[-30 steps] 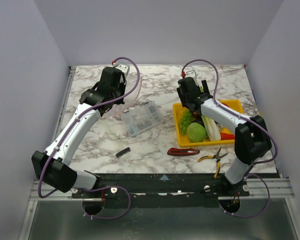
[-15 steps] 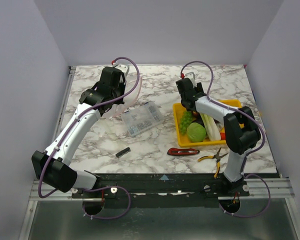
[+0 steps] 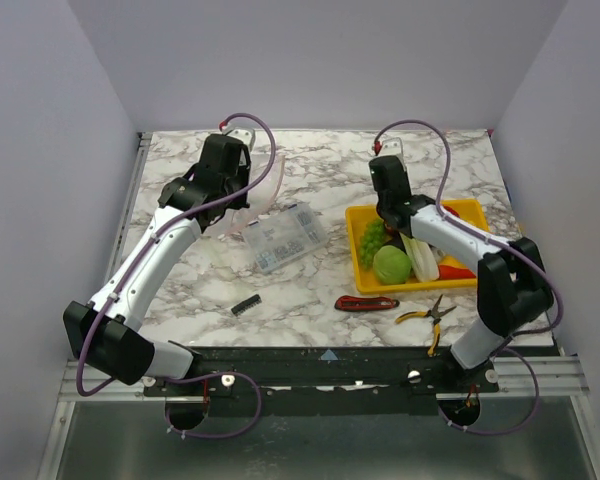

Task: Place the food in the zip-top bag and seal the zipper
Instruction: Pick up the fake vegetable from the bin, then place the fake vegetable in the zipper food storage bag.

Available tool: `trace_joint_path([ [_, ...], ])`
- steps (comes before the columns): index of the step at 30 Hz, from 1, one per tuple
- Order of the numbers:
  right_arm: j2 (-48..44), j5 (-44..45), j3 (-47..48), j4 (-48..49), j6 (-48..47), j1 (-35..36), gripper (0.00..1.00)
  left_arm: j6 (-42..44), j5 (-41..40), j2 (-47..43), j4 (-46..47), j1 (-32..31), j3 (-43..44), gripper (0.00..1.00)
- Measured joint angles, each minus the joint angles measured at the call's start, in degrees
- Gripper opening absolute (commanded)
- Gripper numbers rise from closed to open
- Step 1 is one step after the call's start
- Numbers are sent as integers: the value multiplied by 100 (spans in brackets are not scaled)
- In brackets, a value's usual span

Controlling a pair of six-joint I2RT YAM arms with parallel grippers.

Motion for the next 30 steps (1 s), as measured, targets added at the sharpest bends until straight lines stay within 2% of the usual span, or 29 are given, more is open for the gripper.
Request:
trace_joint_path([
  [9, -1690, -682, -136, 415, -66, 0, 1, -1104, 74, -109, -452, 101, -42, 0],
  [16, -2852, -2317, -20, 931, 402, 2, 1, -2061, 389, -527, -804, 199, -55, 0],
  [20, -2933, -3073, 415, 1338, 863, 2, 1, -2455, 686, -713, -914, 304, -52, 0],
  [24, -2868, -3974, 457, 2155, 1851, 13, 1, -2763, 1119, -782, -1038, 496, -50, 0],
  [30, -2354, -4535, -31, 4518, 3475, 485, 1, -3200, 1816, -1106, -887, 885, -450, 0],
])
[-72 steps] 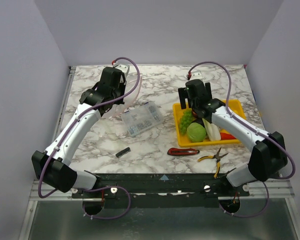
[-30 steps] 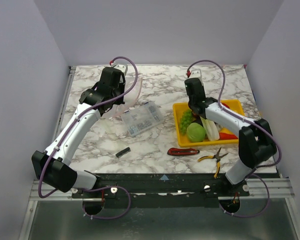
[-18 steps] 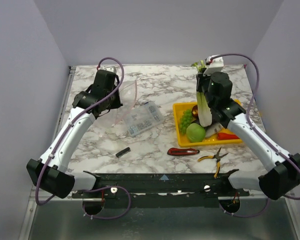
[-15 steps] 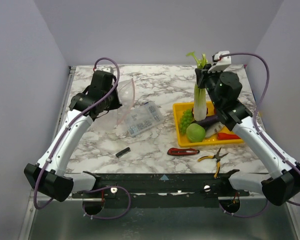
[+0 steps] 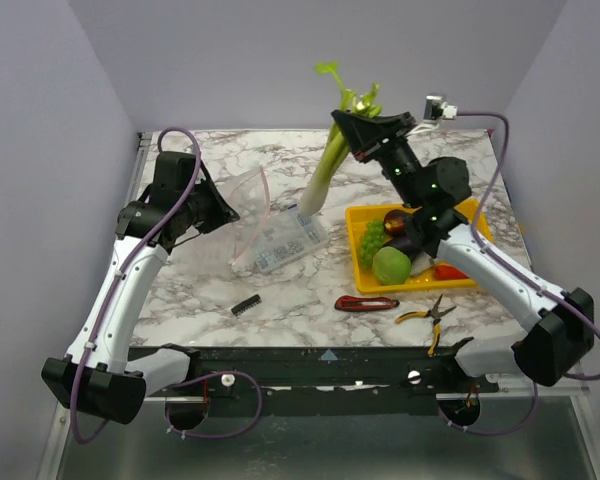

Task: Place the food in the zip-top bag and seal the zipper
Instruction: Place the fake vegetable in the zipper food storage bag.

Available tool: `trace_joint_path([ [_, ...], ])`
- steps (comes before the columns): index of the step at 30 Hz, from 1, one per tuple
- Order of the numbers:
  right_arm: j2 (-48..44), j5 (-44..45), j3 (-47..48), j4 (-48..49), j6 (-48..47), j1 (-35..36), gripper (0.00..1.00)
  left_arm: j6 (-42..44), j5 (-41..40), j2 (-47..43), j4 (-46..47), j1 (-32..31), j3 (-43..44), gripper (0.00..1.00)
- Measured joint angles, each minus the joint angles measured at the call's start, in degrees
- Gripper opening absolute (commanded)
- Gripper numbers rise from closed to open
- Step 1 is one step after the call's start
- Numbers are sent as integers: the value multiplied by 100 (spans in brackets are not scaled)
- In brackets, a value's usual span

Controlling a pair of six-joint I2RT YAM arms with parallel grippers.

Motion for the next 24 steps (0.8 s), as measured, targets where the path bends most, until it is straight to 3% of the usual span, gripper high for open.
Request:
trace_joint_path([
  [9, 1222, 245, -4, 2321, 372, 1410, 1, -271, 662, -184, 142, 234, -192, 0],
  [24, 1478, 879, 564, 2756, -90, 1569, 1, -282, 973, -372, 251, 431, -271, 0],
])
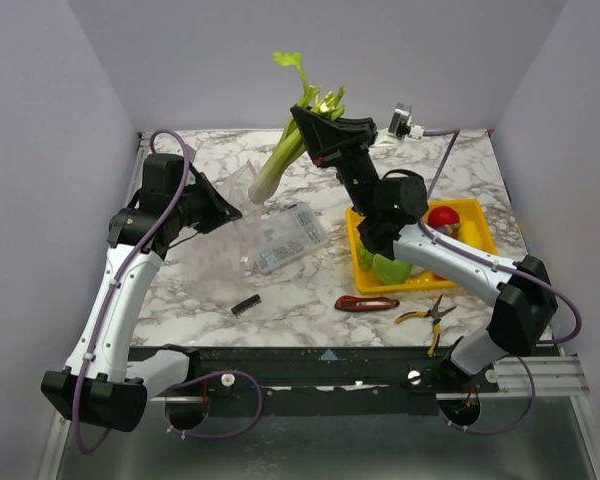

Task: Place the food in the zip-top bag and seal the zipper
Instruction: Place the fake vegetable in the zipper food storage bag.

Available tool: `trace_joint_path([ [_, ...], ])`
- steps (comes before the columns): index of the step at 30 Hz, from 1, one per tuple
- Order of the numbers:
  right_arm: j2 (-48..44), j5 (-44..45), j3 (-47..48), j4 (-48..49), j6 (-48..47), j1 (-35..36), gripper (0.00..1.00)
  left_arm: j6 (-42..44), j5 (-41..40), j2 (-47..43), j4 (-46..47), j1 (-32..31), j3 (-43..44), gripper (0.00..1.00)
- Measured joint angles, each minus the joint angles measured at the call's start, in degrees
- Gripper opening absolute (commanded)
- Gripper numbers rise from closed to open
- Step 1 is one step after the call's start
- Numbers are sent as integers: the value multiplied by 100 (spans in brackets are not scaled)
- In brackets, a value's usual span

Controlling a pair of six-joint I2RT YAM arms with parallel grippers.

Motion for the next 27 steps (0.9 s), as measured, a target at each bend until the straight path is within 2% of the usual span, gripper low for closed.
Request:
trace_joint_path([
  [14, 417, 44, -186, 129, 223, 101, 1, -201, 597, -98, 413, 109, -155, 0],
  [24, 446, 44, -673, 177, 820, 105, 21, -238, 938, -201, 817, 146, -236, 0],
  [27, 446, 42, -732, 162, 1045, 131, 22, -238, 979, -201, 911, 175, -262, 0],
])
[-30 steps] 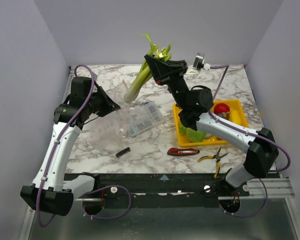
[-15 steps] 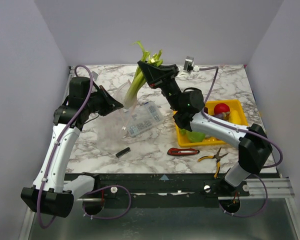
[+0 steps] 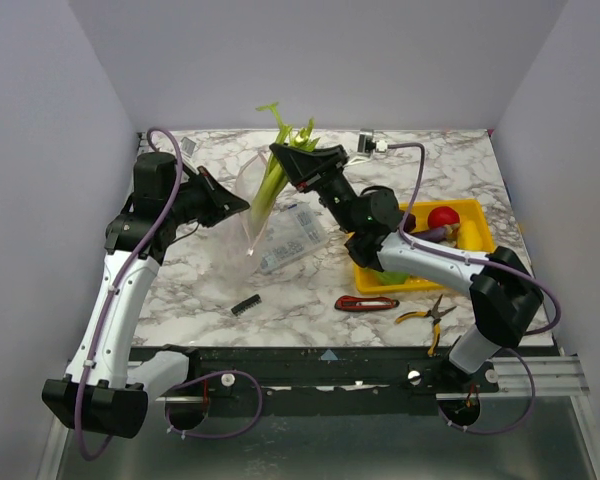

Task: Place the food in the zip-top bag and seal the zipper
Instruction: Place the fake vegetable in the zipper food storage bag.

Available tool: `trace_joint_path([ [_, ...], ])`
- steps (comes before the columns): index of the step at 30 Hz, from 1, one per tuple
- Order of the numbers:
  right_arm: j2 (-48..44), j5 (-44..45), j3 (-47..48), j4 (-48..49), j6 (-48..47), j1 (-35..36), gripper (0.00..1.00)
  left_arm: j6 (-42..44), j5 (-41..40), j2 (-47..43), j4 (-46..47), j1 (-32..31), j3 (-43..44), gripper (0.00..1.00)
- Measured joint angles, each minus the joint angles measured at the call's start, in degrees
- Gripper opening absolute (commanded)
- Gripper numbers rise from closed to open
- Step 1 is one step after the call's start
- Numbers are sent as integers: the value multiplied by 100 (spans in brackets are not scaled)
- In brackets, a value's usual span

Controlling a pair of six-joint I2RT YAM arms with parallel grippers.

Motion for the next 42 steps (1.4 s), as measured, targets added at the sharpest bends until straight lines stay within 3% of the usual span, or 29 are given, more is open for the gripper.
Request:
trace_joint_path([
  [10, 0, -164, -310, -555, 616, 170, 29, 0, 92, 28, 258, 79, -4, 0],
  [23, 50, -450, -470, -870, 629, 345, 36, -59, 214, 28, 483, 87, -15, 0],
  [30, 129, -474, -476, -1019, 610, 448, 49, -31, 195, 28, 483, 151, -15, 0],
  [38, 254, -470, -476, -1233, 605, 514, 72, 72, 168, 26, 472, 221, -15, 0],
  [42, 251, -470, -455, -1670, 531, 522, 77, 127, 162, -17, 461, 258, -15, 0],
])
